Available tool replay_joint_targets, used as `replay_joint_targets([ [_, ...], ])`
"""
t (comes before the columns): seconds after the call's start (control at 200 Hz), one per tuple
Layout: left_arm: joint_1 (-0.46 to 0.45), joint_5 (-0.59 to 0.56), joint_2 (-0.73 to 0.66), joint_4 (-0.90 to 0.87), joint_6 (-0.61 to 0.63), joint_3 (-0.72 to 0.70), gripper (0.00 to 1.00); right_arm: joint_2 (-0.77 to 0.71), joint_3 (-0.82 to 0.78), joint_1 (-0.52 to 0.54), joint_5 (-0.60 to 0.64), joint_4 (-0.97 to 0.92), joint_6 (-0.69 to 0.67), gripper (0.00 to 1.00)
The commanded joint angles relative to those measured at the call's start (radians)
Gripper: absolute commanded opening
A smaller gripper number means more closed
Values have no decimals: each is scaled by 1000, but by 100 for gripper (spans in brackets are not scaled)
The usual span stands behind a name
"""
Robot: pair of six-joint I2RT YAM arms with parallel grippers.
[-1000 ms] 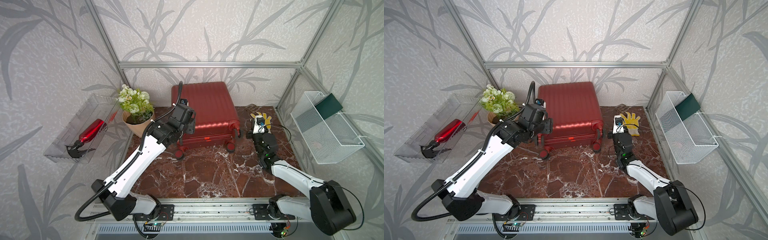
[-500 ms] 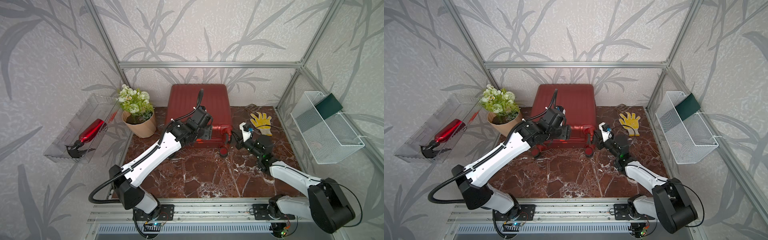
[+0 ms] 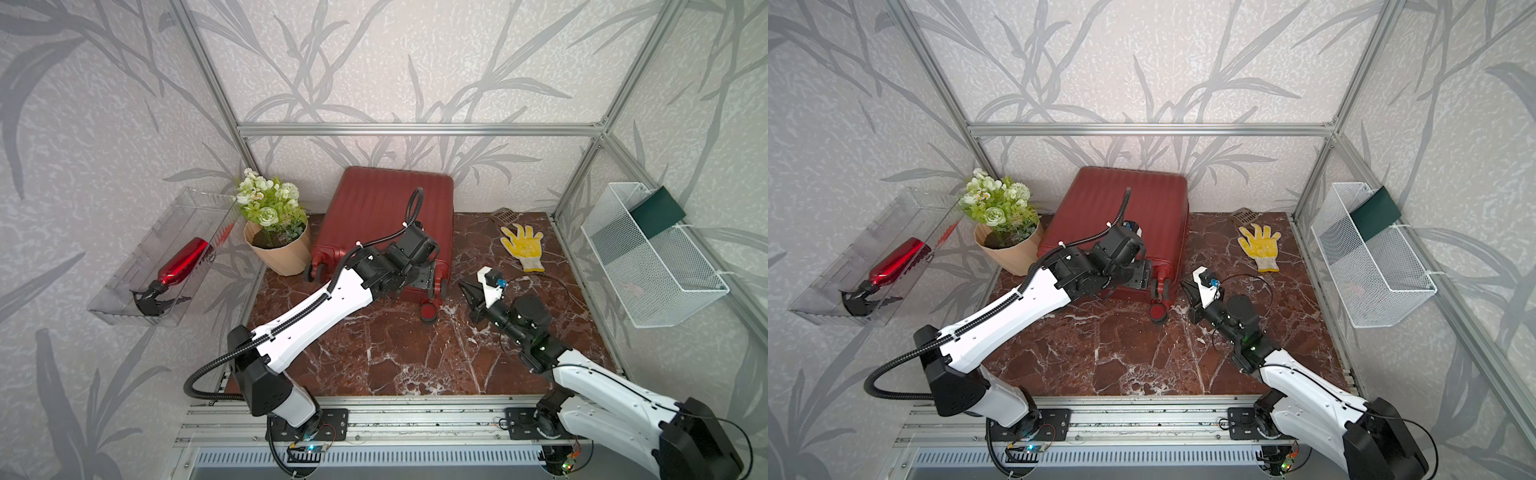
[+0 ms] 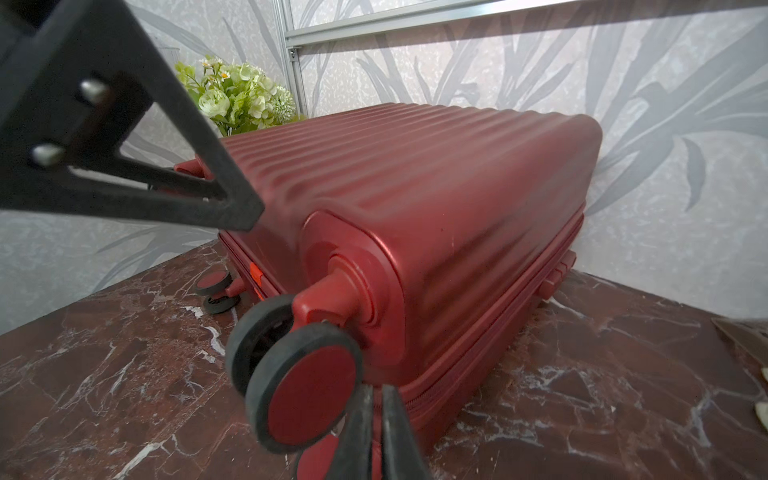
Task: Open the suitcase zippers
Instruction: Adjust the suitcase at the center of the board.
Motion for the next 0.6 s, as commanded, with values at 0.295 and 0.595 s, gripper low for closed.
replay_joint_targets([
  [0.295, 195, 25, 146, -32, 47, 240, 73, 430, -54, 25, -185, 399, 333, 34],
  [0.595, 288, 136, 174, 69, 43, 182, 73, 794, -17, 28, -270, 830, 234, 37],
])
